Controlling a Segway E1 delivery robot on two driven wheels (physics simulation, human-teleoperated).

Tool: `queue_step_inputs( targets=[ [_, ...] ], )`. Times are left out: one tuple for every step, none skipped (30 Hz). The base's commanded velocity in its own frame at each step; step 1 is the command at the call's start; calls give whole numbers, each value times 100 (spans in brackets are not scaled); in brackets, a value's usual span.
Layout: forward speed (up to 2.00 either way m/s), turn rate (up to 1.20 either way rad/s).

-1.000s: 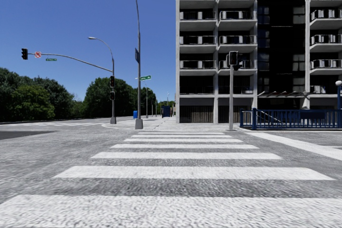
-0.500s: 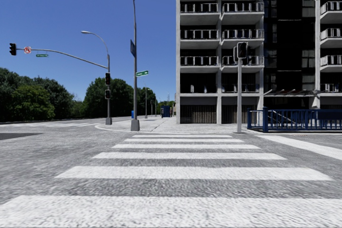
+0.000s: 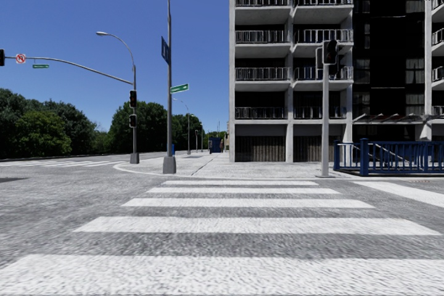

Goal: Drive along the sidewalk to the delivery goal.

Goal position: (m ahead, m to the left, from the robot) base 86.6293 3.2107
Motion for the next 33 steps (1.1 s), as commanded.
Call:
queue_step_inputs(
  targets=[
    [200,0],
    [200,0],
    [200,0],
    [200,0],
    [200,0],
    [200,0],
    [200,0],
    [200,0],
    [200,0],
    [200,0],
    [200,0],
    [200,0],
    [200,0],
    [200,0],
    [200,0],
    [200,0],
    [200,0],
    [200,0],
    [200,0],
    [200,0],
    [200,0],
    [200,0],
    [200,0],
    [200,0],
    [200,0],
    [200,0],
    [200,0],
    [200,0],
    [200,0],
    [200,0],
    [200,0],
    [200,0],
    [200,0]
  ],
)
